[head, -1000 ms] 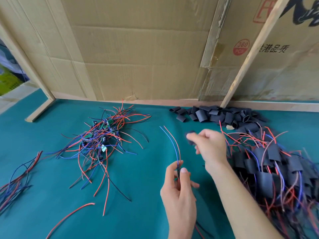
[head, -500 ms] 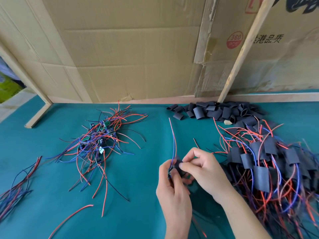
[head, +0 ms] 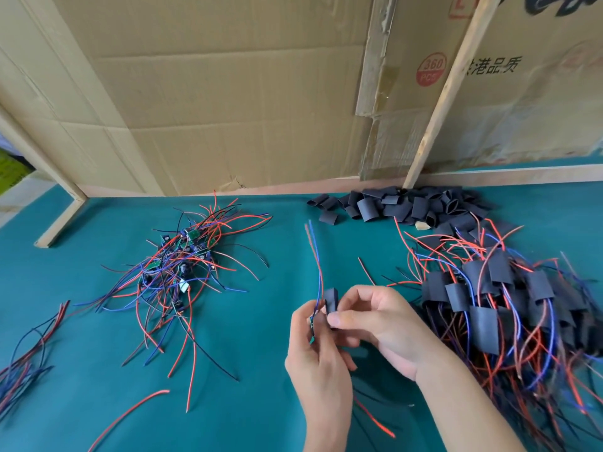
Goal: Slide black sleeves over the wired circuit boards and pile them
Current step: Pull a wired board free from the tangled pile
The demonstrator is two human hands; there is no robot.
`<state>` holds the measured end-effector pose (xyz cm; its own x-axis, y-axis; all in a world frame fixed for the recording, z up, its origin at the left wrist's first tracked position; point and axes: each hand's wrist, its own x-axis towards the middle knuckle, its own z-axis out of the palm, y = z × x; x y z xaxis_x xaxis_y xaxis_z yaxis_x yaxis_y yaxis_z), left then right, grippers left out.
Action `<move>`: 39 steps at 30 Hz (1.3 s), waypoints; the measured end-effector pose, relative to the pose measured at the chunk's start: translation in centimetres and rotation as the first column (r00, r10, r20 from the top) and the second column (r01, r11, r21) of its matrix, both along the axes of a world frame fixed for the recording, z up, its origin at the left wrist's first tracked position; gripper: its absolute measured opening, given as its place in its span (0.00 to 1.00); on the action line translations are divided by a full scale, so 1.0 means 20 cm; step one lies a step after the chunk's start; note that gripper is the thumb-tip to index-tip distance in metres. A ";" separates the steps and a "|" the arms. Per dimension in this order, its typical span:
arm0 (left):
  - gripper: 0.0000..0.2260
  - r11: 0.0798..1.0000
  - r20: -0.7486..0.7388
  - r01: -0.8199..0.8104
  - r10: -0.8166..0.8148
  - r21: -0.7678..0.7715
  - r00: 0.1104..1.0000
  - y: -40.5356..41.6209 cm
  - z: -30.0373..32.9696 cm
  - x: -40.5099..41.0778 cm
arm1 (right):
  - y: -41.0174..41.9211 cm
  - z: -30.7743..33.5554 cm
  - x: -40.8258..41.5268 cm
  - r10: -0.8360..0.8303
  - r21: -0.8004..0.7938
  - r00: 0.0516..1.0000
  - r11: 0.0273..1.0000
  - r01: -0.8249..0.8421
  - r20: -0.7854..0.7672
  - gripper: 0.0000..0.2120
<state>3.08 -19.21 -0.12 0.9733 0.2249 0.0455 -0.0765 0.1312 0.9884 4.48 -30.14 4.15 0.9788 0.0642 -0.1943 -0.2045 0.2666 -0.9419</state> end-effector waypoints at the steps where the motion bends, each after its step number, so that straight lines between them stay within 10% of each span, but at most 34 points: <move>1: 0.12 1.000 0.000 0.009 -0.009 -0.009 1.000 0.00 0.01 -0.01 | -0.02 0.00 0.01 -0.063 0.009 0.998 0.998 0.063 0.015 0.18; 7: 0.13 0.993 0.009 0.113 -0.114 0.024 0.993 0.00 0.02 -0.02 | -0.14 0.03 0.04 -0.516 0.252 0.834 0.849 0.465 0.199 0.28; 13: 0.13 0.941 0.057 0.249 -0.269 0.230 0.962 -0.02 -0.03 -0.02 | -0.23 0.11 0.03 -0.682 0.376 0.686 0.723 0.579 0.253 0.05; 39: 0.14 0.941 0.046 0.249 -0.266 0.227 0.963 -0.01 -0.03 -0.02 | -0.22 0.08 0.04 -0.763 0.312 0.605 0.646 0.697 0.228 0.05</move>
<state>2.61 -19.42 -0.71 0.9885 -0.0565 0.1405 -0.1439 -0.0608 0.9877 5.34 -34.61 5.70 0.7116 -0.6997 0.0635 0.4245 0.3562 -0.8324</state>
